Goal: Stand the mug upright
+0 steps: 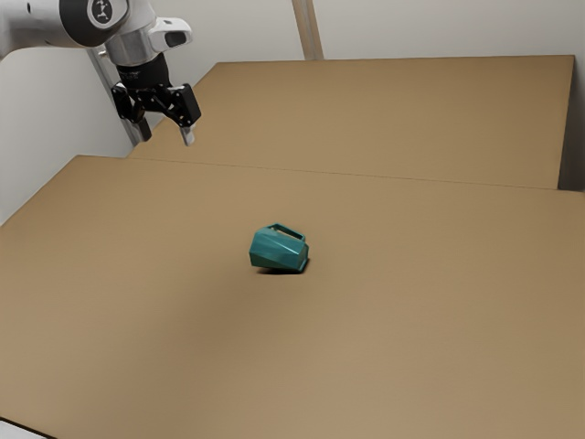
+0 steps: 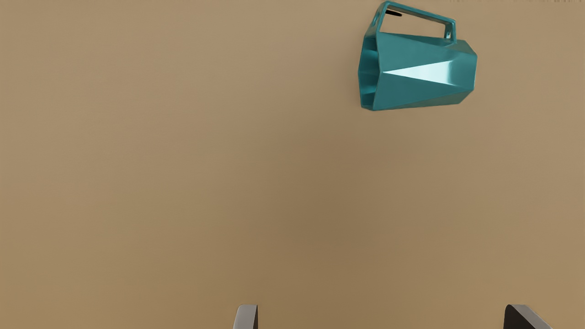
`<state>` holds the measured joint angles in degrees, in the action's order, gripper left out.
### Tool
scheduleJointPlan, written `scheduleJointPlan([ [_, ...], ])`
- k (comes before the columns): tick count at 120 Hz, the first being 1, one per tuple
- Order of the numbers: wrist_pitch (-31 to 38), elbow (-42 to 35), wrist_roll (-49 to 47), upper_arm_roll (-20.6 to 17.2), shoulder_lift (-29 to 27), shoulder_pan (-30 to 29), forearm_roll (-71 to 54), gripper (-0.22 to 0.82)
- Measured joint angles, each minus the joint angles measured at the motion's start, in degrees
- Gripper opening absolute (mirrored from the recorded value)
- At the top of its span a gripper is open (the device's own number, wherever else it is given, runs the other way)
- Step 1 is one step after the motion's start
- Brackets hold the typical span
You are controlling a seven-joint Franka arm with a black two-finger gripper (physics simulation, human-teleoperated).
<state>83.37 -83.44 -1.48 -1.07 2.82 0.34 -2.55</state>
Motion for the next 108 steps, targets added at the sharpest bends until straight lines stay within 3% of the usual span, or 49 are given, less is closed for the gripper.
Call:
scheduleJointPlan([
  [56, 1.2, -1.3, 0.7, -0.3, 0.3, -3.2, 1.1, 0.59],
  [108, 17.2, -14.0, 8.0, 0.5, 0.4, -8.4, 12.4, 0.58],
])
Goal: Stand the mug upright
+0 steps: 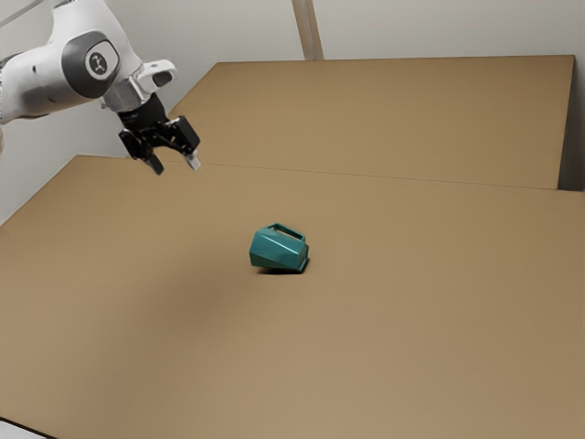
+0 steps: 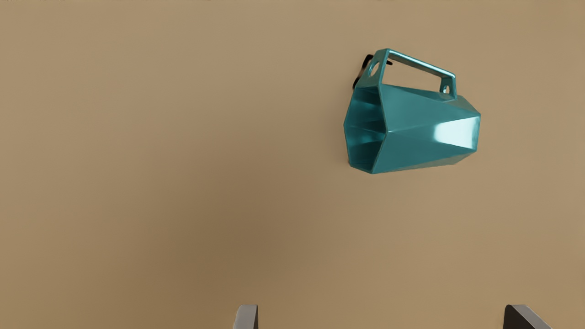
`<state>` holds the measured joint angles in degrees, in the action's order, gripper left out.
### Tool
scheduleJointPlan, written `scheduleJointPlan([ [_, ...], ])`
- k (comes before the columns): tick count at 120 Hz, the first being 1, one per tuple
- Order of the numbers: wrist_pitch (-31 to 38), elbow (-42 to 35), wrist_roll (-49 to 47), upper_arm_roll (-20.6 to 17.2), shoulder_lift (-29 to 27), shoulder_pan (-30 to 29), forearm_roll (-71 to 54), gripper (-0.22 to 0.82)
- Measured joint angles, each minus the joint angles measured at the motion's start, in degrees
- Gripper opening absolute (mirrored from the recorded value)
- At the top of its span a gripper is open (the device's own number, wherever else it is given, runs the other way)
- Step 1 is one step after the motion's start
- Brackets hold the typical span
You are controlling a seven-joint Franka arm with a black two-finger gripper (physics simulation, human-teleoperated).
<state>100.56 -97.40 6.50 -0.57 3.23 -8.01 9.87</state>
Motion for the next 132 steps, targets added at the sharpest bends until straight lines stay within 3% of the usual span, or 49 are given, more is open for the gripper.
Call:
scheduleJointPlan([
  [65, 15.2, -14.4, 18.7, 2.8, 0.5, -3.4, 28.4, 0.58],
  [99, 17.3, -19.9, 28.6, 3.6, 3.2, -5.1, 40.5, 0.58],
  [132, 17.0, -20.4, 37.1, 3.6, 7.8, -6.2, 49.7, 0.58],
])
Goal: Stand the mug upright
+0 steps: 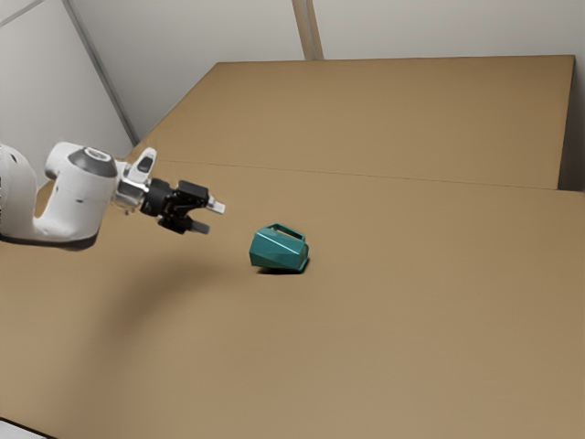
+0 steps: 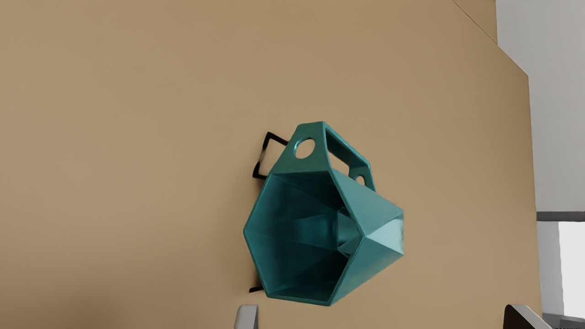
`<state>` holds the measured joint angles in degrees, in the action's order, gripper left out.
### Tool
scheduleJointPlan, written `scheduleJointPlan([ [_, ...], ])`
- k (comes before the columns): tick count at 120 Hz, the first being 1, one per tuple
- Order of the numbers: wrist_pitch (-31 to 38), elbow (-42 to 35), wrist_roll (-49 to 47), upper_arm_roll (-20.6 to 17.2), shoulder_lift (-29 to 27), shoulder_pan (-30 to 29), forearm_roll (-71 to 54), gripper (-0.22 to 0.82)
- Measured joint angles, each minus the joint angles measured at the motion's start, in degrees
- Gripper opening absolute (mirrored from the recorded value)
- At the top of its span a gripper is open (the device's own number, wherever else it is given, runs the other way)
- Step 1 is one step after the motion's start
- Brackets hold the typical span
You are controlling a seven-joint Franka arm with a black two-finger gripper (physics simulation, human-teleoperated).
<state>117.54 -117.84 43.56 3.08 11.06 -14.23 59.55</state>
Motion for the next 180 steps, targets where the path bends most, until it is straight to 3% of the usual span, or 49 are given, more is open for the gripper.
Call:
scheduleJointPlan([
  [57, -0.8, 0.9, 9.3, -0.1, 5.4, 0.9, 5.0, 0.58],
  [92, -0.6, 1.0, 12.0, -0.1, 5.8, 2.5, 5.3, 0.58],
  [180, -0.2, 3.5, 11.1, -0.2, 9.4, 6.0, 6.0, 0.58],
])
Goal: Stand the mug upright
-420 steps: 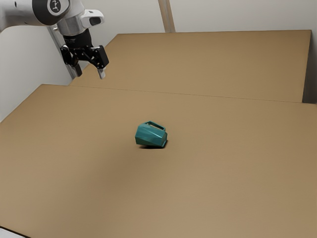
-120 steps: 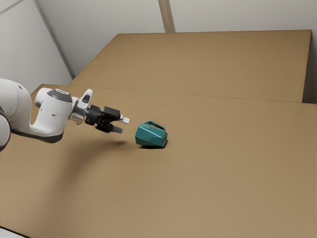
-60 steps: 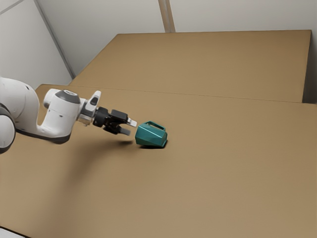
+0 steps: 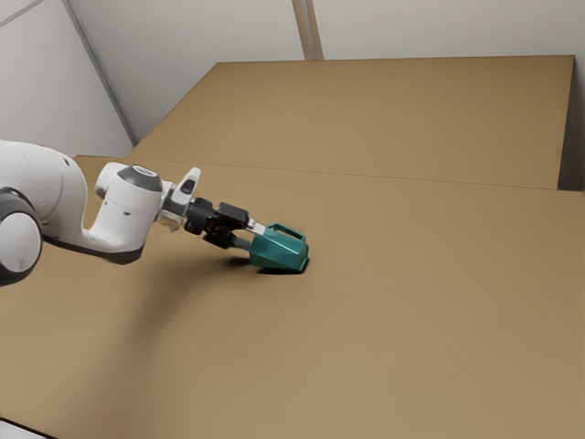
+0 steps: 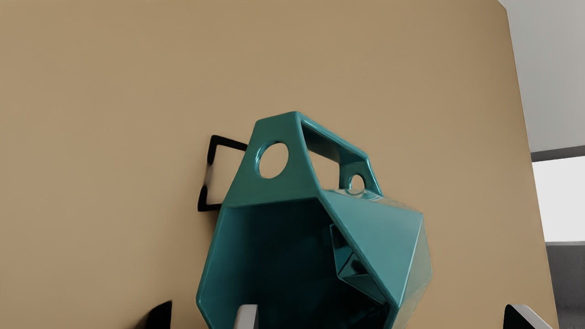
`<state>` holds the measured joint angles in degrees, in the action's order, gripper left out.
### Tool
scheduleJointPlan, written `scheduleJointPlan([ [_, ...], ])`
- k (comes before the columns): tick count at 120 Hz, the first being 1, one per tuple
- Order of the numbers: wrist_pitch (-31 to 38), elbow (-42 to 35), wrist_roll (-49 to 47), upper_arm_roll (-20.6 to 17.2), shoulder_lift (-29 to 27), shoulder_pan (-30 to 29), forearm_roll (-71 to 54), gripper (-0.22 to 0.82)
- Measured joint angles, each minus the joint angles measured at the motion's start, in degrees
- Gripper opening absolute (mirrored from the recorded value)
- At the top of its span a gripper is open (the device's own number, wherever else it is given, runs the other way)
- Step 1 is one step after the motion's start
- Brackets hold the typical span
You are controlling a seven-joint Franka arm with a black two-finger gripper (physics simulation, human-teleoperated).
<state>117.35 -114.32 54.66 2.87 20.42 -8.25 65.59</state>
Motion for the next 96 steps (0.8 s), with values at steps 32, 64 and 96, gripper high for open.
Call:
scheduleJointPlan([
  [32, 0.1, 1.0, -0.4, 0.0, 1.1, 1.7, 0.2, 0.58],
  [64, 0.1, 1.3, -0.7, -0.2, 1.5, 2.4, 0.4, 0.54],
  [96, 0.1, 1.4, -0.9, -0.3, 1.7, 2.8, 0.4, 0.29],
])
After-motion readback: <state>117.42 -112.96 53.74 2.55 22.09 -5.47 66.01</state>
